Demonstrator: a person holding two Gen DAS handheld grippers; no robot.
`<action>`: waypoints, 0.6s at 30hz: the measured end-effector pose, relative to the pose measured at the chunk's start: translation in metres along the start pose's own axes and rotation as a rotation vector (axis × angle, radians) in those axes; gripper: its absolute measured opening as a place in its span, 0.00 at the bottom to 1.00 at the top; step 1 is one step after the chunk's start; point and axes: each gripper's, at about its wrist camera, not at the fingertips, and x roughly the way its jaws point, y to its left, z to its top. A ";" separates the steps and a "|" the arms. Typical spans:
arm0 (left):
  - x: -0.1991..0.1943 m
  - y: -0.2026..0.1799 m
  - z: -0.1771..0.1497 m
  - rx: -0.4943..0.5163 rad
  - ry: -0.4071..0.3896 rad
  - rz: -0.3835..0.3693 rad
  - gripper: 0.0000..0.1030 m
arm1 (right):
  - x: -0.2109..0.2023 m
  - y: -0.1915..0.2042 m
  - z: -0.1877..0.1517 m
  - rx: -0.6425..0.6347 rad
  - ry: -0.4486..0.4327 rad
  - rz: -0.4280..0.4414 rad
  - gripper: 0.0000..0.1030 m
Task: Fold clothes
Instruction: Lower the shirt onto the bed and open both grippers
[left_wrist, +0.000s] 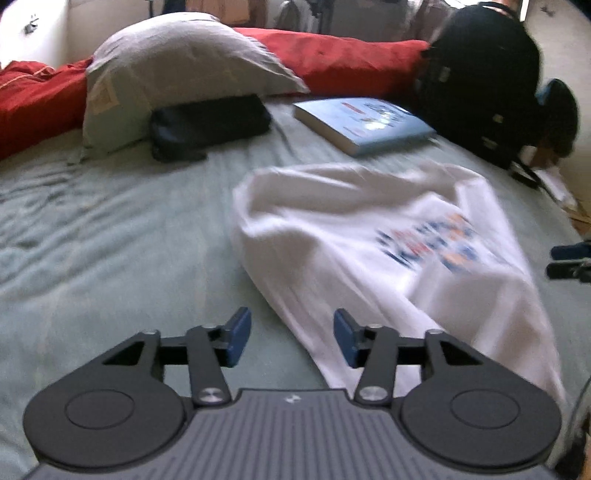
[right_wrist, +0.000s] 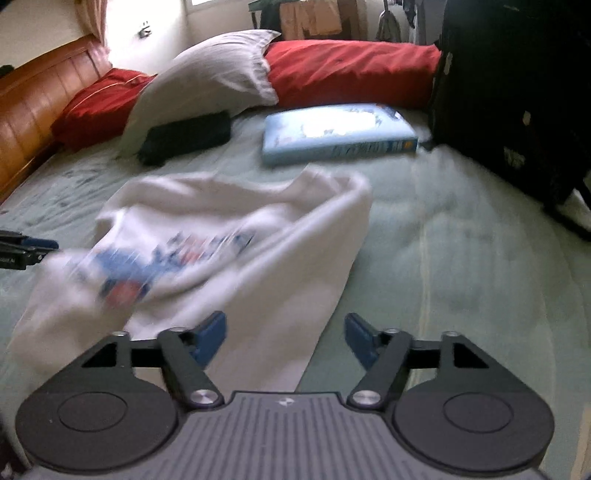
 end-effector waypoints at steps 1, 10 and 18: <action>-0.007 -0.006 -0.010 0.005 0.003 -0.010 0.56 | -0.007 0.006 -0.011 0.000 0.003 0.004 0.87; -0.050 -0.048 -0.074 0.104 -0.033 -0.029 0.67 | -0.053 0.054 -0.082 0.008 -0.025 -0.004 0.99; -0.027 -0.064 -0.079 0.090 -0.106 -0.002 0.72 | -0.068 0.070 -0.115 0.115 -0.059 0.030 1.00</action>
